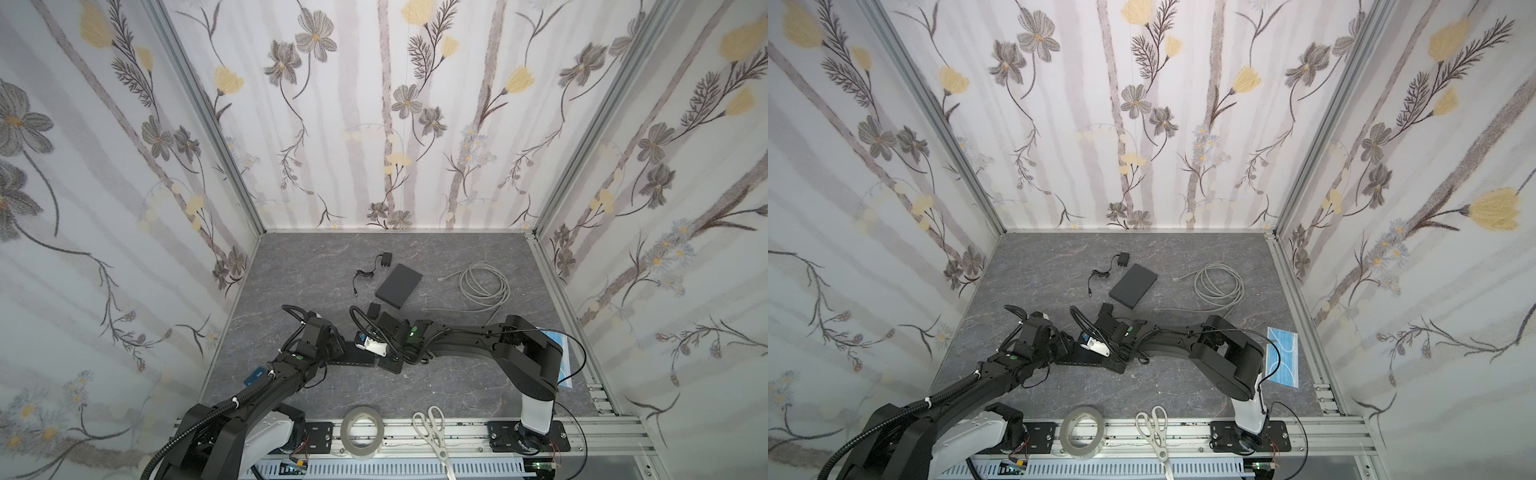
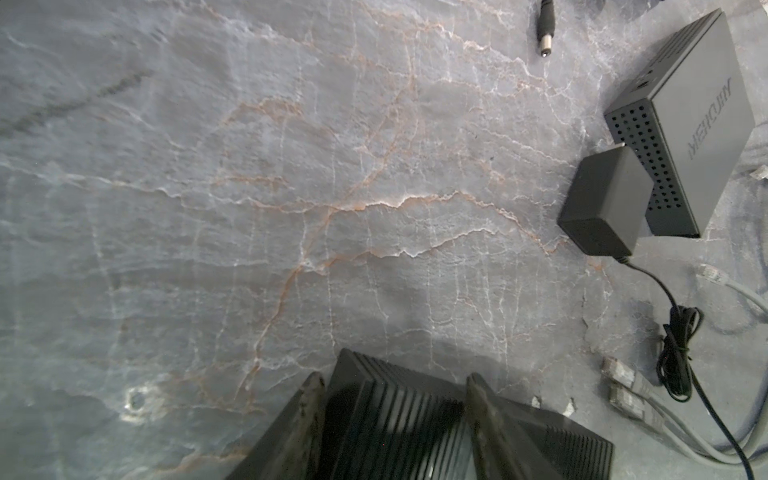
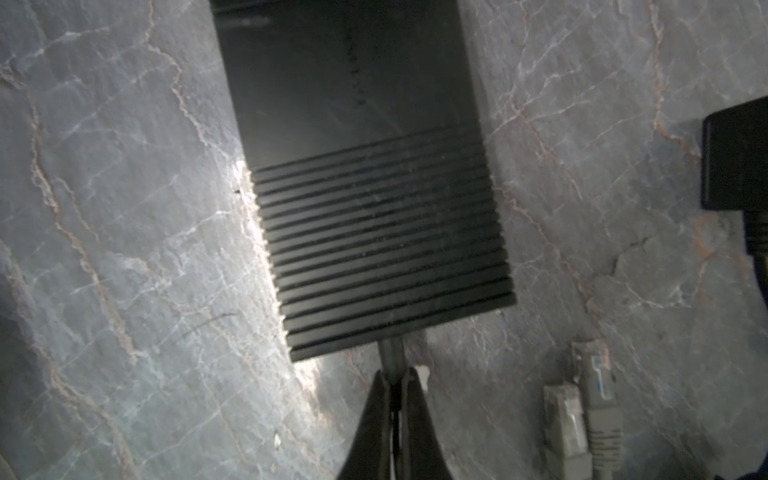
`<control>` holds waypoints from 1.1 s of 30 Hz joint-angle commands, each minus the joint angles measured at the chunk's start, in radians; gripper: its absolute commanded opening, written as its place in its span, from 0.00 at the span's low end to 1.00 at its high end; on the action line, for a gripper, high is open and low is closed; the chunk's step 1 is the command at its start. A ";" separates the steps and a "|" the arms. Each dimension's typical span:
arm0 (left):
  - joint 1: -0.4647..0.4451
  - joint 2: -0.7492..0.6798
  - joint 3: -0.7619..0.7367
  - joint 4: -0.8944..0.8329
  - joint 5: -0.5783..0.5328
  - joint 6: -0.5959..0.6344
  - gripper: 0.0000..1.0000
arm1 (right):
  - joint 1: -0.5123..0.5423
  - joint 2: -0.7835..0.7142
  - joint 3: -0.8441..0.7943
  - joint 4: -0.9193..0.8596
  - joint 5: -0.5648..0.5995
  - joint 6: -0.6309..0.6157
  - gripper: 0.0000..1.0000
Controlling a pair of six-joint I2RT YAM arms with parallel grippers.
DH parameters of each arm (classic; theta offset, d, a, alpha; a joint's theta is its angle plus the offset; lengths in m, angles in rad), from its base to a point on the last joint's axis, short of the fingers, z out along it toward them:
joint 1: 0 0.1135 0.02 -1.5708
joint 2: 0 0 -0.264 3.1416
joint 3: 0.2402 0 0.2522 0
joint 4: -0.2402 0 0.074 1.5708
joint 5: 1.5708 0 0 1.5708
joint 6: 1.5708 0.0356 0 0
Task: Insert the plug into the switch port
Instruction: 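Press the barrel plug into the ribbed switch's port with the right gripper, then open the right gripper and withdraw it while the left gripper releases the switch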
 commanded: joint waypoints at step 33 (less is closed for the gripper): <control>-0.011 -0.134 0.100 -0.161 0.065 0.009 0.69 | -0.114 -0.424 -0.401 0.414 0.083 0.097 0.30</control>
